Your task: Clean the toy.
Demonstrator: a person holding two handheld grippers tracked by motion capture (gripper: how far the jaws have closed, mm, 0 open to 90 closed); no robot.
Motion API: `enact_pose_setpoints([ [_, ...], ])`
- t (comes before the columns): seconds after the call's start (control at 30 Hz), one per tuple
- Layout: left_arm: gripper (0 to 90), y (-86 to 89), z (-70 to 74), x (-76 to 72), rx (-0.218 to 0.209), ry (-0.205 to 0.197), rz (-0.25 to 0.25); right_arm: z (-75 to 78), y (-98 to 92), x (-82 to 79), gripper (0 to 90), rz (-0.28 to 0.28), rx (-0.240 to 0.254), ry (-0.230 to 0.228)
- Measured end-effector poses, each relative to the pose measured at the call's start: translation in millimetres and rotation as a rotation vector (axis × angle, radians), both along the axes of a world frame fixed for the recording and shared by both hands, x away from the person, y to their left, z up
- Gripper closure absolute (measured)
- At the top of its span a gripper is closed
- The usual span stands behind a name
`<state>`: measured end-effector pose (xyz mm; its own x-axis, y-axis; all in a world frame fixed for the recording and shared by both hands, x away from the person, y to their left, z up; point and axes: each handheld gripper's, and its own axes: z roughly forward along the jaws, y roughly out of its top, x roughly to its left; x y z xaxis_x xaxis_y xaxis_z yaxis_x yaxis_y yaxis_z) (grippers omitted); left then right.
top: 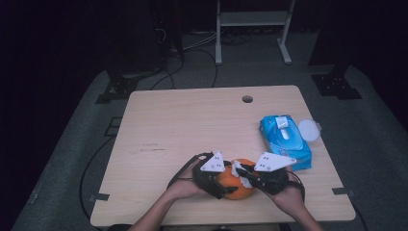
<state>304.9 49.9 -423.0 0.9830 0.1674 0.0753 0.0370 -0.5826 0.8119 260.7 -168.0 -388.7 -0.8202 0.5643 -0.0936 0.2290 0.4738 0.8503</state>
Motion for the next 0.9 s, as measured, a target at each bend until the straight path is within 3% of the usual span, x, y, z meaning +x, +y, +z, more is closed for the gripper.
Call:
enact_pose_setpoints([
  [0.03, 27.5, 3.6, 0.1, 1.4, -0.005, -0.002, -0.001, 0.3, -4.1, 2.3, 81.1, -0.002, 0.014, 0.009],
  [0.13, 29.0, 8.1, -0.9, 5.0, -0.007, 0.006, -0.003, -1.1, -12.7, 6.3, 81.1, -0.029, 0.012, 0.007],
  [0.17, 29.1, 11.8, -2.1, 7.5, -0.016, 0.025, 0.003, -4.6, -24.6, 10.6, 81.1, -0.074, 0.005, 0.011],
  [0.27, 28.6, 19.2, -5.2, 12.7, -0.029, 0.05, 0.002, -9.9, -35.2, 15.5, 81.1, -0.116, -0.012, 0.025],
  [0.37, 27.8, 24.0, -9.0, 15.5, -0.05, 0.076, 0.006, -16.8, -49.4, 23.5, 81.1, -0.157, 0.003, 0.075],
  [0.47, 27.3, 24.2, -9.6, 15.5, -0.05, 0.076, 0.006, -14.4, -49.4, 22.1, 81.1, -0.155, 0.016, 0.072],
  [0.5, 26.8, 24.3, -9.7, 15.6, -0.051, 0.077, 0.007, -10.1, -45.8, 18.4, 81.0, -0.131, 0.036, 0.067],
  [0.63, 24.2, 26.7, -10.7, 17.4, -0.048, 0.094, 0.03, -11.2, -39.8, 16.8, 81.0, -0.114, 0.012, 0.055],
  [0.87, 24.1, 31.5, -13.0, 21.7, -0.06, 0.121, 0.042, -24.7, -60.7, 30.9, 81.1, -0.206, -0.017, 0.11],
  [0.9, 23.9, 30.5, -13.4, 21.5, -0.063, 0.118, 0.042, -21.7, -63.0, 30.4, 81.1, -0.206, 0.009, 0.109],
])
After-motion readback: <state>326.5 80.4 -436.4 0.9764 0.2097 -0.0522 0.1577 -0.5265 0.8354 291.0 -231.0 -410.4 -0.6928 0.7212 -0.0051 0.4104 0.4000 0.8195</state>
